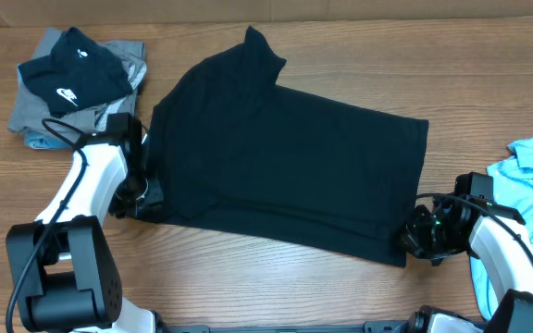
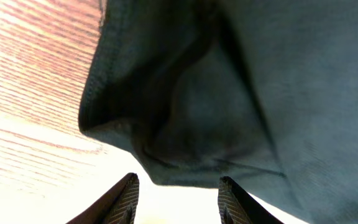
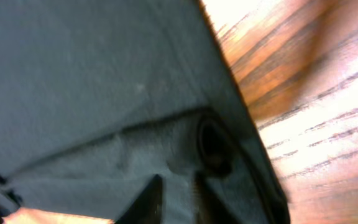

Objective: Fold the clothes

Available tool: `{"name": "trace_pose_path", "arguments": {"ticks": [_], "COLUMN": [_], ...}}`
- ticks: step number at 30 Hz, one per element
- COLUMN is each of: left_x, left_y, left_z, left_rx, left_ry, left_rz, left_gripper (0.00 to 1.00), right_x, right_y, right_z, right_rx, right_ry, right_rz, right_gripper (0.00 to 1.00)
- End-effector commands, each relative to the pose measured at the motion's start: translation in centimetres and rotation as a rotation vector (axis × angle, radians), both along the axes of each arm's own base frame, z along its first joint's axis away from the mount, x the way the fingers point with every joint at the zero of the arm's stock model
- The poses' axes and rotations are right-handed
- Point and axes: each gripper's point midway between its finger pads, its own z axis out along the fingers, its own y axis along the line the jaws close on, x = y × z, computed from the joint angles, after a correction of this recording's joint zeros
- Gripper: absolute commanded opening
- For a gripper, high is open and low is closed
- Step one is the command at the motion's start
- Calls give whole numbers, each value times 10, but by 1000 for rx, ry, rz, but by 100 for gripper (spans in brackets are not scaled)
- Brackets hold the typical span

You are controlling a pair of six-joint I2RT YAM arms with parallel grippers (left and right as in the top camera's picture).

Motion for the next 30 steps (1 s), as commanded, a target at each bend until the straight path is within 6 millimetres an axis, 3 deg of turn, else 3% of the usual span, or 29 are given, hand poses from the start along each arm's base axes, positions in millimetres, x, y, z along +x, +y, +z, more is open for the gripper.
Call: {"name": "trace_pose_path", "arguments": {"ticks": [1,6,8,9,11,13,18,20,27,30], "left_x": [27,48,54,56,57,58,59,59,59,59], "left_y": [-8,-11,-14,-16,-18,-19,-19,-19,-19,-19], "left_z": [27,50,56,58,60,60,60,60,60,60], "left_rx": [-52,-74,-92,-104,-118,-120,-119,-119,-119,-119], "left_ry": [-92,-156,-179,-185,-190,-191,-196,-197,-198,-198], "left_rz": [-31,-44,-57,-66,-67,-67,-67,-67,-67,-67], "left_gripper": [44,45,47,47,49,50,52,52,52,52], "right_x": [9,32,29,24,13,2,-11,-10,-2,2], "right_y": [-2,-20,-20,-18,-15,-17,-17,-14,-15,-16], "right_z": [1,16,20,21,20,15,1,-6,-9,-9], "right_rx": [4,-12,-5,0,1,-24,-38,-28,-26,-30], "right_ry": [-31,-85,-62,-41,-1,44,78,59,14,-1], "right_rz": [-20,-103,-110,-103,-76,-71,-79,-85,-93,-93], "right_gripper": [4,4,4,9,45,50,49,42,33,22]}}
